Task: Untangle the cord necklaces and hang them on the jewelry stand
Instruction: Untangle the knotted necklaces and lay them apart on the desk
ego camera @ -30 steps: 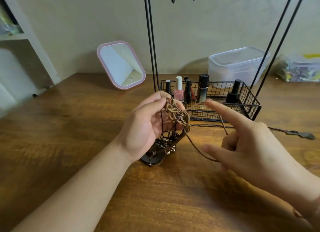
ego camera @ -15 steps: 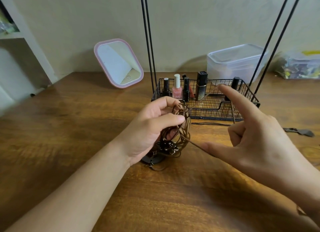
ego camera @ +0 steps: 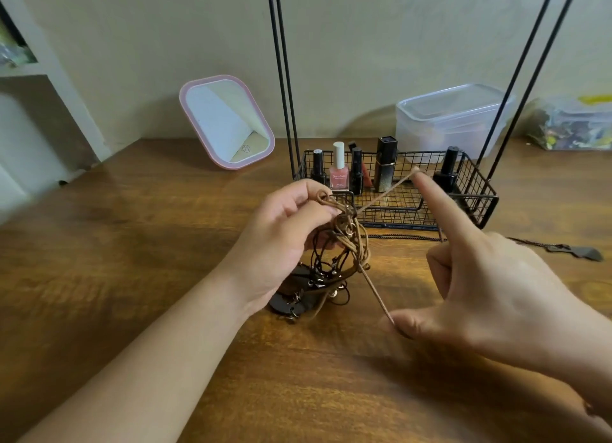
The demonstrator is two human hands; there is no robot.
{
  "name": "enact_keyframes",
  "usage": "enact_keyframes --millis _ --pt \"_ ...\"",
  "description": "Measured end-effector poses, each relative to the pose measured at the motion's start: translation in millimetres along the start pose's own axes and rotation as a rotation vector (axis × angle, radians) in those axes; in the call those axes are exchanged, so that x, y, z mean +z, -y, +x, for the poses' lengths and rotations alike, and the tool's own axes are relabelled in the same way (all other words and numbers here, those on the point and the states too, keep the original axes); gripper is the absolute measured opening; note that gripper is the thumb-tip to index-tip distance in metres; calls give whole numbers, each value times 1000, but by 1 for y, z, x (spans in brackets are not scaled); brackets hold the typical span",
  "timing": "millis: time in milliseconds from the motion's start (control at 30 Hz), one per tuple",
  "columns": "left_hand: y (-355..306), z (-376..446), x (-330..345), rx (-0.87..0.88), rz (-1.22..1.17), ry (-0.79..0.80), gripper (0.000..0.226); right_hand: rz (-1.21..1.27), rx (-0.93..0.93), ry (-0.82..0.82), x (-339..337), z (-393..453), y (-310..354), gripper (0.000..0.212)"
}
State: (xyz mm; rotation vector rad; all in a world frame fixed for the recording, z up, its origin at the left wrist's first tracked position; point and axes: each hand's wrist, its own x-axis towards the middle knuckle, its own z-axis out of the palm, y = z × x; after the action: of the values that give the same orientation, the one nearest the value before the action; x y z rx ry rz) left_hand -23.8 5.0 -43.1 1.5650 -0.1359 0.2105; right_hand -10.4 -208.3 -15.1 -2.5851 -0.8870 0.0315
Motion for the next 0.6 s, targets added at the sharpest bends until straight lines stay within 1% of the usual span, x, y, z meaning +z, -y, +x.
enact_keyframes --millis 133,167,233,300,333,367,400,433,467,500,533,600 --pt "-3 -2 2 -121 -328 82 8 -51 13 71 4 1 0 141" --pt "-5 -3 2 -130 -363 96 7 -63 19 90 4 1 0 143" --pt "-7 -4 3 -142 -379 83 14 -99 25 125 4 3 -1 145" --pt "-9 -4 2 -142 -385 58 14 -160 -1 157 5 4 -4 137" --pt "-10 -4 2 -147 -378 52 12 -193 -33 146 7 5 -7 127" --pt "-11 -4 2 -162 -367 53 9 -205 -91 91 10 7 -12 112" --pt "-12 -5 2 -183 -348 59 8 -177 -162 -3 14 9 -18 91" --pt "-12 -5 3 -202 -333 61 8 -111 -223 -108 17 10 -23 69" --pt "-11 -5 3 -217 -326 63 9 -18 -264 -208 19 9 -24 52" --pt "-11 -5 4 -230 -325 67 10 78 -282 -280 20 9 -25 41" --pt "-11 -5 5 -238 -322 73 12 156 -292 -314 20 9 -24 35" --pt "-12 -6 8 -241 -320 94 15 236 -318 -325 20 8 -21 30"
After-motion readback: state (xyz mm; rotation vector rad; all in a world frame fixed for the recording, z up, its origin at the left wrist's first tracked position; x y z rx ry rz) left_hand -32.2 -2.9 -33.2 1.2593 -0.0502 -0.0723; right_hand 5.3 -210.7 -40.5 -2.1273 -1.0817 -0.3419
